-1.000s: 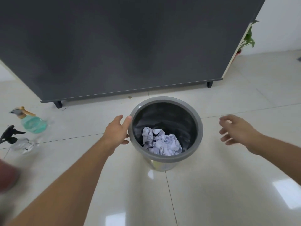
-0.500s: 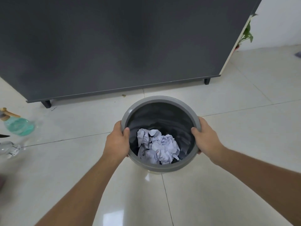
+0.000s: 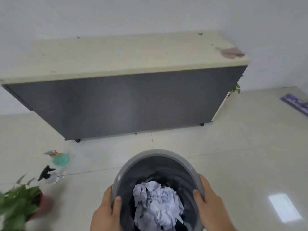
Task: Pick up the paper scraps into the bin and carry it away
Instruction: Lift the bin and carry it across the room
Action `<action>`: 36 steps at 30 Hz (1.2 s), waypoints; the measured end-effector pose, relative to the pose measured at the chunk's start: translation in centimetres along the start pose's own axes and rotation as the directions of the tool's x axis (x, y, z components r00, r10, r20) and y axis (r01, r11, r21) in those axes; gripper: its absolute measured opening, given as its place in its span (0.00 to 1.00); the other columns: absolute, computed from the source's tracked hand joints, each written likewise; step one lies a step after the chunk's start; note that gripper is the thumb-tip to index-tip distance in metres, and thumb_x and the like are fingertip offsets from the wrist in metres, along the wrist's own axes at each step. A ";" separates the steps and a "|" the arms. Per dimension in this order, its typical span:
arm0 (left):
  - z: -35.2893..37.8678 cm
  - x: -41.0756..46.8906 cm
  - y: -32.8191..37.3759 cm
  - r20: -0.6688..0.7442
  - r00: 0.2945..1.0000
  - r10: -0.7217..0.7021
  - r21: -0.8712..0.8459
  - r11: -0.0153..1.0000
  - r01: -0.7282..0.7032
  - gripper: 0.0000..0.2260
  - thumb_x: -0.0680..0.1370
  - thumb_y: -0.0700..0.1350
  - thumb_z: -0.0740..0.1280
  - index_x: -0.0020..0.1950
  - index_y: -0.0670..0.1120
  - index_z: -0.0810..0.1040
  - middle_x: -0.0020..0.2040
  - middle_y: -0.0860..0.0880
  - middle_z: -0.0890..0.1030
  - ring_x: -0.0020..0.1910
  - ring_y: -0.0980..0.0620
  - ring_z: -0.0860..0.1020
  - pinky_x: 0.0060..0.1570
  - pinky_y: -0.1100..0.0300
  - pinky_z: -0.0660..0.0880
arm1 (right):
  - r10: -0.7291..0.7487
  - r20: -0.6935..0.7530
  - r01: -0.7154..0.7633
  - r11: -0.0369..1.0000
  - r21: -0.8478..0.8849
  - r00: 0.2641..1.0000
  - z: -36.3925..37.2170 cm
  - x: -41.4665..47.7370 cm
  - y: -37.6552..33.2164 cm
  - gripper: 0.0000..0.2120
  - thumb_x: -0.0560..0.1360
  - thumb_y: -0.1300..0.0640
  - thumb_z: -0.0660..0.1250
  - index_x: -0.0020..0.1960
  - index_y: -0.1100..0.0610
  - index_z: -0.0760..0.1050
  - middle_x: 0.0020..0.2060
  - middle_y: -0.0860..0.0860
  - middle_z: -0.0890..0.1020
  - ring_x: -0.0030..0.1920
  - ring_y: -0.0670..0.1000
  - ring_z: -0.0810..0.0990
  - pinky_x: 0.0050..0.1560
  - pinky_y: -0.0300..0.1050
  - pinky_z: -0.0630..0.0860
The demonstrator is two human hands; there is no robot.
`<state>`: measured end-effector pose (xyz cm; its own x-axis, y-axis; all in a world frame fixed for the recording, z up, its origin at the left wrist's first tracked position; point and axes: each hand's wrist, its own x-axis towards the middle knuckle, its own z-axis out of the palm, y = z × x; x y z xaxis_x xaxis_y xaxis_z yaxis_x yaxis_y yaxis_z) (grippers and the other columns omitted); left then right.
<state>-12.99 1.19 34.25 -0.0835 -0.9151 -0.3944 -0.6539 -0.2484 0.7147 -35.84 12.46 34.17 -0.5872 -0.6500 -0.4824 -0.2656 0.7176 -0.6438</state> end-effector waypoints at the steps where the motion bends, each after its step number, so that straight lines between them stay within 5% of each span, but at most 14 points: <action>1: -2.5 -2.1 3.4 0.000 0.998 0.060 -0.023 0.998 -0.059 0.17 0.74 0.52 0.62 0.61 0.64 0.77 0.44 0.61 0.84 0.46 0.52 0.83 0.44 0.67 0.70 | 0.001 -0.016 0.000 1.000 0.019 1.000 -2.5 -2.4 -2.8 0.25 0.79 0.54 0.62 0.70 0.33 0.60 0.53 0.55 0.83 0.48 0.56 0.82 0.46 0.42 0.72; 4: -9.3 -6.1 10.9 0.003 0.982 0.190 -0.134 0.973 -0.188 0.14 0.66 0.60 0.58 0.44 0.78 0.77 0.46 0.84 0.73 0.50 0.77 0.75 0.52 0.85 0.61 | -0.078 -0.070 0.086 0.988 0.128 0.995 -10.5 -8.4 -11.5 0.37 0.71 0.55 0.70 0.48 0.11 0.58 0.48 0.37 0.83 0.46 0.40 0.81 0.46 0.25 0.68; 5: -11.2 -6.8 12.2 -0.058 0.974 0.217 -0.098 0.970 -0.222 0.16 0.65 0.62 0.56 0.46 0.82 0.74 0.50 0.84 0.72 0.57 0.75 0.73 0.56 0.87 0.57 | -0.127 -0.059 0.136 0.972 0.193 0.990 -13.0 -10.1 -13.9 0.34 0.67 0.56 0.69 0.46 0.13 0.64 0.48 0.30 0.82 0.49 0.34 0.79 0.47 0.20 0.66; 7: -14.0 -8.0 15.4 -0.156 0.915 0.371 0.017 0.928 -0.373 0.18 0.72 0.61 0.54 0.57 0.83 0.65 0.60 0.83 0.65 0.66 0.59 0.73 0.61 0.86 0.53 | -0.250 -0.126 0.262 0.961 0.089 0.960 -17.5 -13.7 -17.9 0.23 0.67 0.60 0.70 0.53 0.35 0.75 0.54 0.35 0.82 0.55 0.33 0.77 0.45 0.16 0.65; 9: -18.2 -9.8 22.3 -0.268 0.814 0.516 0.177 0.857 -0.485 0.16 0.80 0.59 0.53 0.66 0.76 0.61 0.67 0.75 0.65 0.59 0.65 0.76 0.58 0.87 0.58 | -0.250 -0.197 0.279 0.950 0.137 0.948 -21.7 -16.6 -22.3 0.20 0.77 0.67 0.67 0.54 0.41 0.71 0.49 0.38 0.81 0.52 0.40 0.80 0.44 0.17 0.67; 10: -20.2 -11.7 26.5 -0.243 0.806 0.540 0.171 0.842 -0.512 0.15 0.81 0.57 0.56 0.65 0.74 0.63 0.63 0.67 0.72 0.56 0.69 0.76 0.54 0.85 0.63 | -0.252 -0.214 0.289 0.943 0.166 0.944 -23.5 -17.8 -24.1 0.19 0.78 0.63 0.67 0.54 0.38 0.70 0.47 0.39 0.81 0.49 0.43 0.80 0.44 0.19 0.68; 12: -24.3 -15.1 33.7 -0.097 0.877 0.470 0.093 0.882 -0.463 0.13 0.80 0.53 0.61 0.63 0.68 0.70 0.49 0.60 0.77 0.45 0.63 0.78 0.45 0.78 0.69 | -0.241 -0.239 0.271 0.957 0.102 0.941 -27.9 -20.3 -28.2 0.15 0.77 0.55 0.66 0.57 0.38 0.68 0.50 0.44 0.81 0.48 0.47 0.79 0.43 0.26 0.70; 14: -27.1 -16.9 38.8 -0.049 0.925 0.376 0.101 0.924 -0.370 0.09 0.81 0.51 0.59 0.61 0.58 0.68 0.49 0.55 0.76 0.42 0.58 0.75 0.42 0.69 0.67 | -0.222 -0.257 0.251 0.964 0.085 0.941 -32.2 -21.8 -31.7 0.16 0.78 0.54 0.63 0.63 0.40 0.67 0.53 0.51 0.80 0.50 0.51 0.79 0.47 0.38 0.72; 17: -30.2 -18.6 45.4 -0.011 0.905 0.425 0.073 0.903 -0.423 0.04 0.82 0.47 0.58 0.55 0.52 0.71 0.49 0.49 0.78 0.45 0.50 0.75 0.46 0.56 0.71 | -0.282 -0.275 0.309 0.949 0.062 0.919 -37.6 -24.2 -35.9 0.15 0.79 0.55 0.60 0.64 0.43 0.67 0.46 0.50 0.82 0.40 0.53 0.81 0.36 0.43 0.76; 20: -32.2 -19.7 50.7 -0.010 0.892 0.453 0.014 0.892 -0.453 0.08 0.82 0.45 0.56 0.52 0.46 0.74 0.46 0.45 0.80 0.40 0.46 0.80 0.32 0.52 0.80 | -0.296 -0.321 0.343 0.934 0.099 0.900 -42.0 -26.1 -39.3 0.11 0.79 0.56 0.57 0.60 0.46 0.70 0.43 0.53 0.82 0.36 0.54 0.83 0.28 0.46 0.80; 22: -33.1 -20.1 53.5 -0.005 0.885 0.465 -0.024 0.885 -0.465 0.09 0.82 0.45 0.55 0.54 0.45 0.74 0.47 0.42 0.80 0.41 0.42 0.82 0.30 0.50 0.82 | -0.306 -0.352 0.364 0.925 0.112 0.885 -44.1 -26.8 -41.0 0.10 0.79 0.57 0.57 0.59 0.48 0.71 0.44 0.54 0.81 0.39 0.56 0.83 0.33 0.51 0.84; 27: -33.2 -20.9 57.0 -0.015 0.863 0.505 -0.061 0.861 -0.505 0.10 0.81 0.43 0.55 0.59 0.45 0.72 0.49 0.41 0.79 0.44 0.41 0.82 0.30 0.54 0.80 | -0.294 -0.401 0.367 0.923 0.118 0.868 -47.0 -27.8 -42.9 0.11 0.80 0.60 0.56 0.60 0.53 0.70 0.39 0.55 0.77 0.31 0.52 0.76 0.24 0.41 0.72; 36: -33.4 -20.9 57.2 0.035 0.854 0.519 -0.091 0.853 -0.515 0.10 0.82 0.43 0.55 0.59 0.46 0.72 0.50 0.42 0.80 0.46 0.42 0.82 0.34 0.54 0.83 | -0.259 -0.432 0.340 0.933 0.121 0.864 -47.1 -28.2 -42.4 0.10 0.80 0.60 0.57 0.60 0.53 0.69 0.40 0.56 0.77 0.31 0.51 0.76 0.25 0.40 0.73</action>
<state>-23.56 -4.51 102.69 -0.4374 -0.8992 0.0139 -0.4457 0.2302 0.8651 -44.01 12.11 103.07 -0.7686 -0.6397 0.0064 -0.3550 0.4181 -0.8362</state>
